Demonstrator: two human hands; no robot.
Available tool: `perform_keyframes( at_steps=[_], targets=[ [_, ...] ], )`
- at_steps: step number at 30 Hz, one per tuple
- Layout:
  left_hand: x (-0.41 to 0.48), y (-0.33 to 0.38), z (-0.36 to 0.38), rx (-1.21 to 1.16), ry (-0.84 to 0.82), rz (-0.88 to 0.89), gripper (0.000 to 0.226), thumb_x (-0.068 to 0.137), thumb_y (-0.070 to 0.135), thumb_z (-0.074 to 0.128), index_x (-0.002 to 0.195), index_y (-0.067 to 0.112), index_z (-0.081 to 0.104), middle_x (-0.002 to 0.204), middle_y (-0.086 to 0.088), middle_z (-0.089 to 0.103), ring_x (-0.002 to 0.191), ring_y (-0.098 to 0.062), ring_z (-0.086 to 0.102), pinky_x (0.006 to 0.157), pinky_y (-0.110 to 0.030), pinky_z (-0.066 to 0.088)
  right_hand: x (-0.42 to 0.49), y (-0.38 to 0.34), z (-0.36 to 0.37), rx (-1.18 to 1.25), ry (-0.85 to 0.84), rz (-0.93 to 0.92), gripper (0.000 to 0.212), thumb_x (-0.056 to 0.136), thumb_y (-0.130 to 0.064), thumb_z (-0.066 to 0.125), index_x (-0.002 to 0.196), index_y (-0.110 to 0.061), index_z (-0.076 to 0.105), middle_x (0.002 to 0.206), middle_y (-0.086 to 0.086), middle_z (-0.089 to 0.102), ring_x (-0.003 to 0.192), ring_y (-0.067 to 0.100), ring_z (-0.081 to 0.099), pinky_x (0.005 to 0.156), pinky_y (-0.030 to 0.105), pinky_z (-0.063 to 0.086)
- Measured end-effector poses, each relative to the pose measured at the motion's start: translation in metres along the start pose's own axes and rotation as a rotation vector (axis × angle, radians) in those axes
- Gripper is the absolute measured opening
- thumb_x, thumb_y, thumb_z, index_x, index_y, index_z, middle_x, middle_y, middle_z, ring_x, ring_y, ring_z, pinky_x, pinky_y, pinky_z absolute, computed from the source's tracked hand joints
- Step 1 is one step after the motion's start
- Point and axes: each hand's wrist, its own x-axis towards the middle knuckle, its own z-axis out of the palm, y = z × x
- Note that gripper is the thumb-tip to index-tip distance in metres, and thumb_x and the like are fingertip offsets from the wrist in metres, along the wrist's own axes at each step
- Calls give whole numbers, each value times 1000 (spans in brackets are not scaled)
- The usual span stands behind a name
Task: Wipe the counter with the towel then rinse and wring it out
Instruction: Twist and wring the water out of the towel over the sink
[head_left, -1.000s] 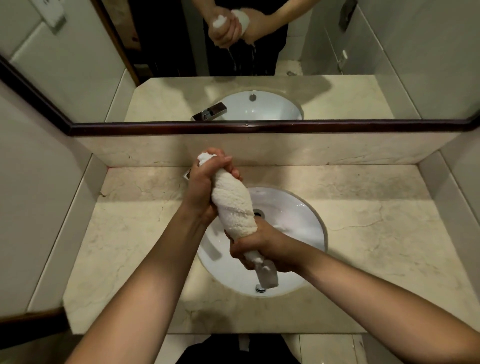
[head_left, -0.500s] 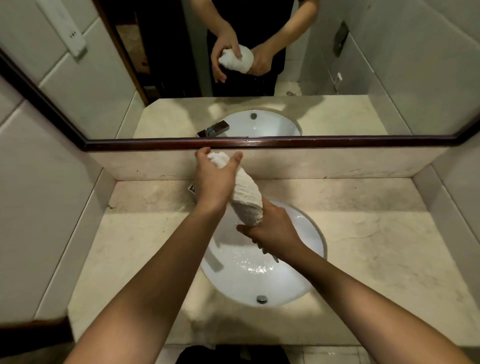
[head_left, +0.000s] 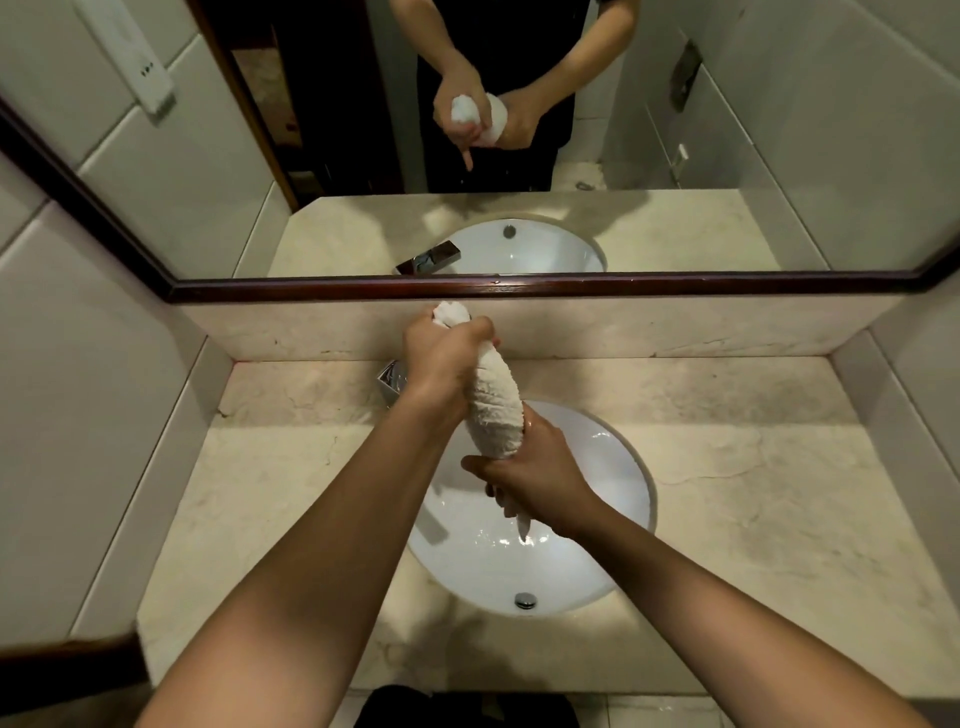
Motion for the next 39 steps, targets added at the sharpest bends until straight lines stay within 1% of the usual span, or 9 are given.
perform_keyframes(
  at_steps=[7, 10, 16, 27, 31, 34, 36, 38, 39],
  targets=[
    [8, -8, -7, 21, -75, 71, 26, 81, -8, 68, 98, 7, 55, 73, -17, 61, 53, -24, 64, 53, -36, 57, 6, -3, -6, 116, -145, 110, 34, 82, 2, 76, 97, -14, 50, 54, 6, 47, 42, 21, 46, 44, 31, 44],
    [7, -9, -7, 37, -112, 126, 25, 79, -10, 67, 91, 8, 56, 72, -17, 58, 55, -26, 61, 54, -37, 56, 7, 0, -8, 239, -216, 142, 38, 77, 6, 73, 90, -13, 43, 55, 8, 38, 44, 20, 41, 48, 29, 37],
    [2, -9, -10, 49, -222, 178, 27, 72, -7, 67, 80, 16, 55, 68, -15, 56, 63, -33, 60, 60, -46, 57, 3, -4, -13, 286, -342, 192, 36, 67, 3, 69, 92, -11, 47, 62, 10, 39, 41, 19, 43, 49, 28, 37],
    [-14, 7, -14, -99, -446, 206, 34, 83, -22, 55, 86, 12, 52, 64, -14, 56, 52, -26, 60, 55, -34, 56, -11, -16, -18, 435, -558, 163, 32, 78, 12, 61, 101, -8, 51, 64, 12, 44, 37, 16, 46, 44, 22, 39],
    [-11, 10, -10, -94, -541, 192, 26, 77, -11, 64, 87, 11, 55, 67, -12, 56, 55, -26, 62, 59, -36, 56, -14, -14, -5, 462, -513, 139, 28, 78, 11, 63, 97, -4, 50, 67, 14, 50, 44, 19, 50, 45, 26, 43],
    [3, 8, -15, -149, -513, 84, 21, 79, 3, 70, 90, 14, 56, 69, -12, 60, 62, -27, 66, 65, -37, 57, -5, -18, -10, 187, -351, 88, 32, 78, 0, 76, 96, 9, 52, 72, 18, 58, 60, 30, 61, 57, 42, 56],
    [7, 2, -19, -185, -450, 28, 21, 84, 10, 73, 99, 17, 60, 77, -11, 69, 78, -30, 71, 72, -39, 59, 0, -22, -18, 69, -291, 99, 29, 81, -5, 80, 96, 3, 58, 70, 17, 65, 62, 33, 66, 60, 46, 58],
    [11, -5, -20, -105, -353, 11, 41, 90, 18, 77, 126, 23, 59, 110, -10, 72, 99, -27, 70, 78, -39, 62, 2, -21, -22, 34, -252, 111, 26, 81, -4, 80, 98, -4, 60, 72, 14, 69, 58, 29, 67, 55, 43, 57],
    [12, -8, -18, -49, -300, 14, 56, 88, 26, 80, 138, 30, 53, 128, -8, 65, 106, -25, 68, 83, -38, 63, 3, -18, -22, -1, -223, 100, 28, 80, -3, 79, 100, -8, 60, 74, 11, 70, 56, 25, 66, 53, 41, 55]
  ],
)
